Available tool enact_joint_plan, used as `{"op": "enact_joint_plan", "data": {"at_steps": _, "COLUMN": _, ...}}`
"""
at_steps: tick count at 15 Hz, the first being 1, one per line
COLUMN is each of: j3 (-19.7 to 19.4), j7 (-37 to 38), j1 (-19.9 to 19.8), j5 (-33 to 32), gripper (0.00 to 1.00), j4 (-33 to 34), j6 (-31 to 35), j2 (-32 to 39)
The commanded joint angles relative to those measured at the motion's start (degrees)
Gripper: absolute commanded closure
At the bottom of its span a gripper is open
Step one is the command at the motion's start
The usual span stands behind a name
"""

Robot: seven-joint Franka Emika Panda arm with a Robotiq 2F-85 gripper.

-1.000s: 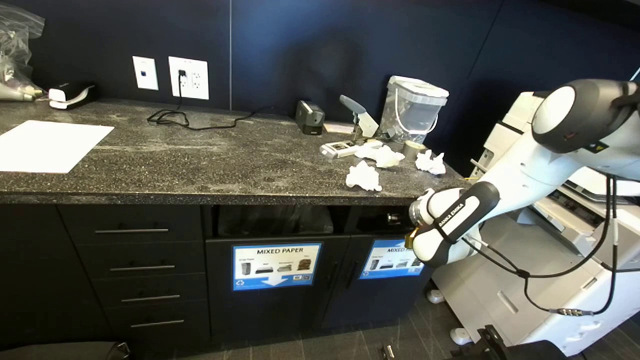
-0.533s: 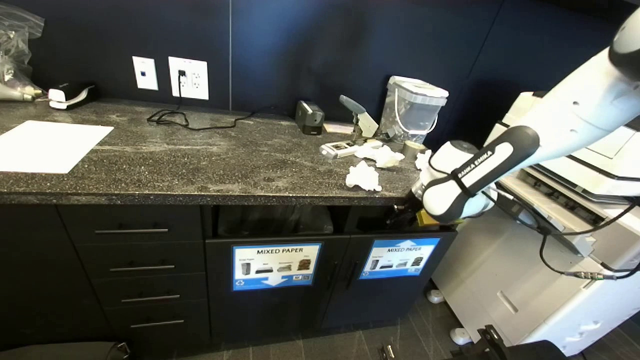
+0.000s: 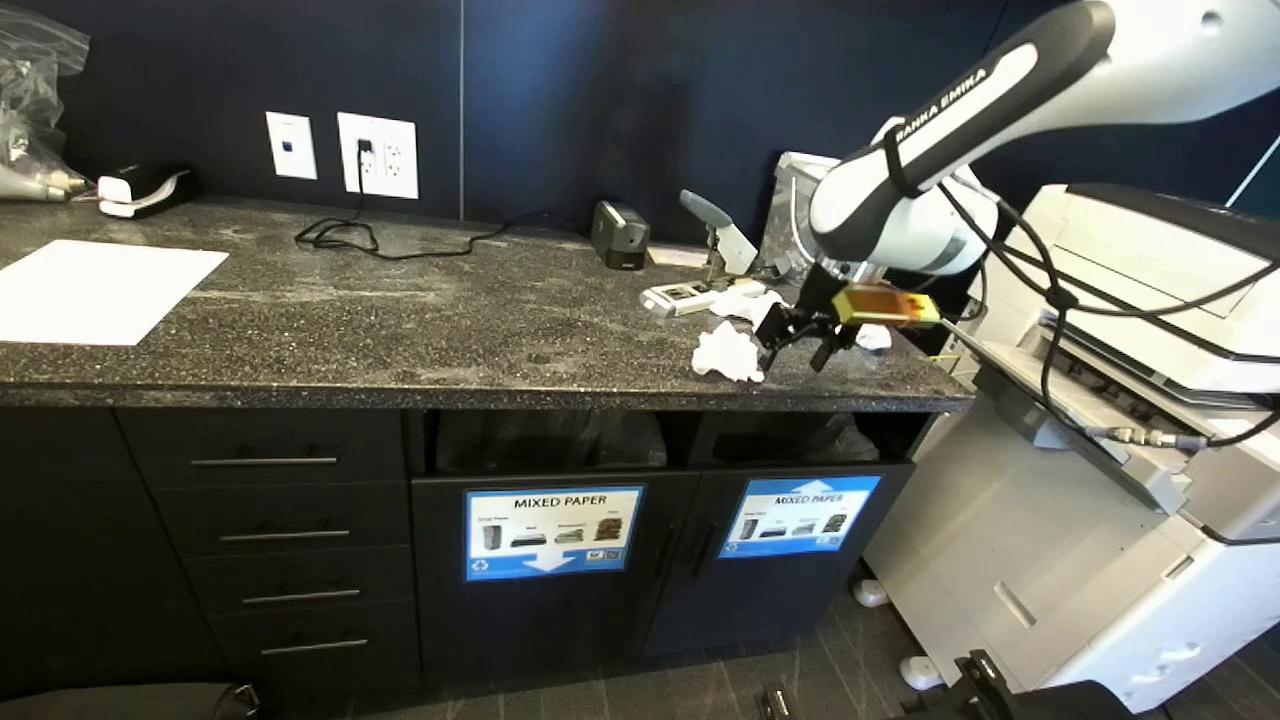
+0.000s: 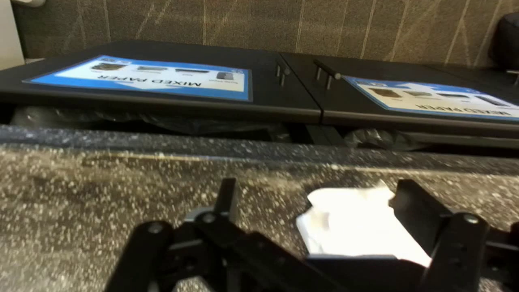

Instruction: Put the papers in the bin to the right

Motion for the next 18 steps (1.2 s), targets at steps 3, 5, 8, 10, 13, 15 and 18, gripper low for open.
{"op": "enact_joint_plan", "data": {"at_steps": 3, "j3": -7.73, "j7": 0.97, "j1": 11.32, "j5": 6.33, "gripper": 0.0, "j4": 2.43, "j6": -8.15, "j2": -8.24}}
{"op": "enact_joint_plan", "data": {"at_steps": 5, "j3": -10.19, "j7": 5.63, "j1": 14.56, "j5": 5.55, "gripper": 0.0, "j4": 3.79, "j6": -8.01, "j2": -7.54}}
{"op": "enact_joint_plan", "data": {"at_steps": 8, "j3": -12.51, "j7": 12.74, "j1": 18.78, "j5": 4.28, "gripper": 0.0, "j4": 6.29, "j6": -7.45, "j2": -4.18}}
{"op": "enact_joint_plan", "data": {"at_steps": 10, "j3": -14.25, "j7": 19.11, "j1": 21.67, "j5": 3.08, "gripper": 0.0, "j4": 7.97, "j6": -6.32, "j2": -1.19}}
{"op": "enact_joint_plan", "data": {"at_steps": 13, "j3": -17.05, "j7": 27.47, "j1": 25.6, "j5": 1.5, "gripper": 0.0, "j4": 11.72, "j6": -4.61, "j2": 3.51}}
{"op": "enact_joint_plan", "data": {"at_steps": 15, "j3": -18.89, "j7": 31.29, "j1": 27.74, "j5": 0.57, "gripper": 0.0, "j4": 14.37, "j6": -4.6, "j2": 6.17}}
{"op": "enact_joint_plan", "data": {"at_steps": 18, "j3": -21.5, "j7": 35.49, "j1": 30.35, "j5": -0.97, "gripper": 0.0, "j4": 17.21, "j6": -4.58, "j2": 9.49}}
